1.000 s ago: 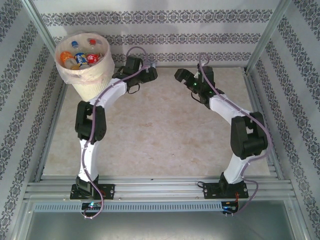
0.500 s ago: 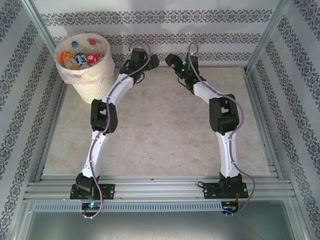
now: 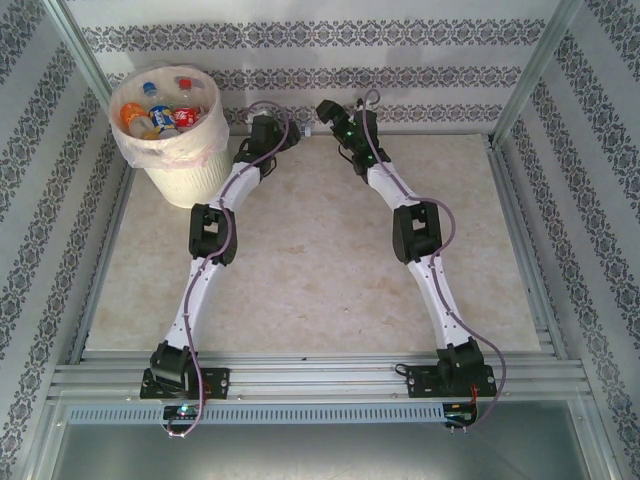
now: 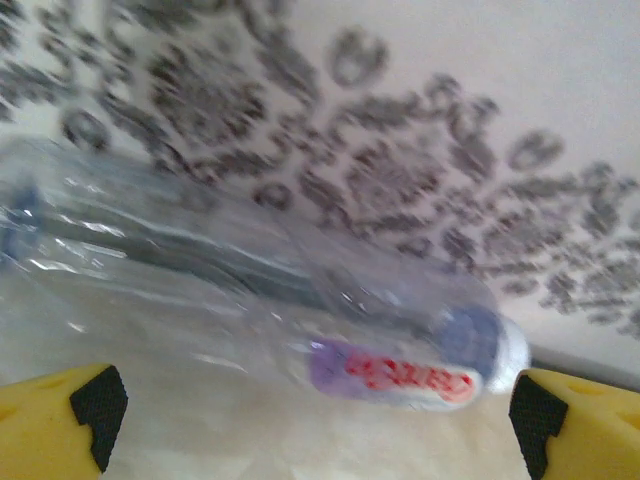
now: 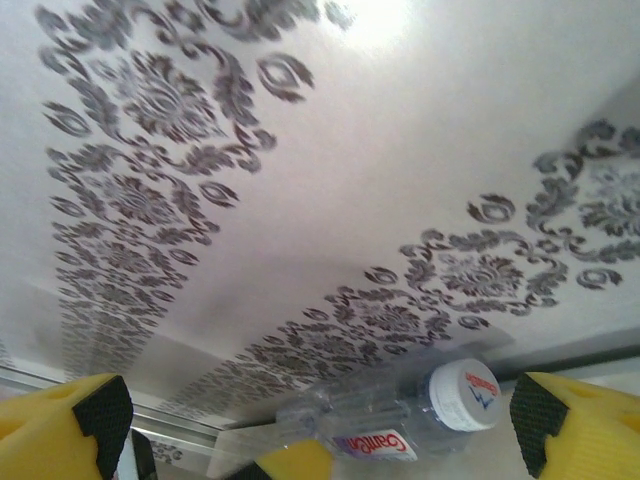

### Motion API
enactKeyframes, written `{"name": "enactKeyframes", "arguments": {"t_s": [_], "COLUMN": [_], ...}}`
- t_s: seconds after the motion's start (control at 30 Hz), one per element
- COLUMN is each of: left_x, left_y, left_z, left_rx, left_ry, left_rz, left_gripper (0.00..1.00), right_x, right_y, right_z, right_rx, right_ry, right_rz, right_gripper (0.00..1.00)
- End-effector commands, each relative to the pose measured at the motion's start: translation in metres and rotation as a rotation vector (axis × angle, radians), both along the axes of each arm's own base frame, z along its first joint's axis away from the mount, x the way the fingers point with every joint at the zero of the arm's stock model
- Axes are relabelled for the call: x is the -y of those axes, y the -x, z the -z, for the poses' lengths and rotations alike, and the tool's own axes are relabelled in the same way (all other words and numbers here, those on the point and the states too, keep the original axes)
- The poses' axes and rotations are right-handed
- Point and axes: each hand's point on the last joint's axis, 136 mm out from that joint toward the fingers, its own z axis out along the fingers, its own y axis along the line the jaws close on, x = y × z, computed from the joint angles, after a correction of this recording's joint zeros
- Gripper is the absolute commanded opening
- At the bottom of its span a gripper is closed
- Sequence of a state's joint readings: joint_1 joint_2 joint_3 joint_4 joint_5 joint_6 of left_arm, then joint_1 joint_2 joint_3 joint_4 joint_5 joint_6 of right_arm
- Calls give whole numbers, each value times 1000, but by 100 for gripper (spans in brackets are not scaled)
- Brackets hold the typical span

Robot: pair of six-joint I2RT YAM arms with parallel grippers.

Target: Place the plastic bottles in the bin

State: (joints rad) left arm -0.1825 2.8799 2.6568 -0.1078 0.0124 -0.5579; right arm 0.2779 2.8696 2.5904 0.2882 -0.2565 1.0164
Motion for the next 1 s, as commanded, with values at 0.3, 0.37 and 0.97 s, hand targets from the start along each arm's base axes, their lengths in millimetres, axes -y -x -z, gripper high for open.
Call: {"name": "enactKeyframes", "arguments": {"t_s": [0.3,0.37,0.97], "left_x": [-52,-59,-75], "left_y": [-20,-21,-4], "left_z": [-36,-31,-75], "left_rx": [137,132,157], "left_ry": [6,29,-142], "left_rz": [-49,-59,-74], "left_gripper": [100,100,100], "right_x": [-13,-15,-23], "right_y": [5,6,10], "right_z": [19,20,33], "right_rx": [-34,-35,-58], "right_ry": [19,21,38], "right_rz": [-40,-41,-55], "right_gripper": [98,98,98]}}
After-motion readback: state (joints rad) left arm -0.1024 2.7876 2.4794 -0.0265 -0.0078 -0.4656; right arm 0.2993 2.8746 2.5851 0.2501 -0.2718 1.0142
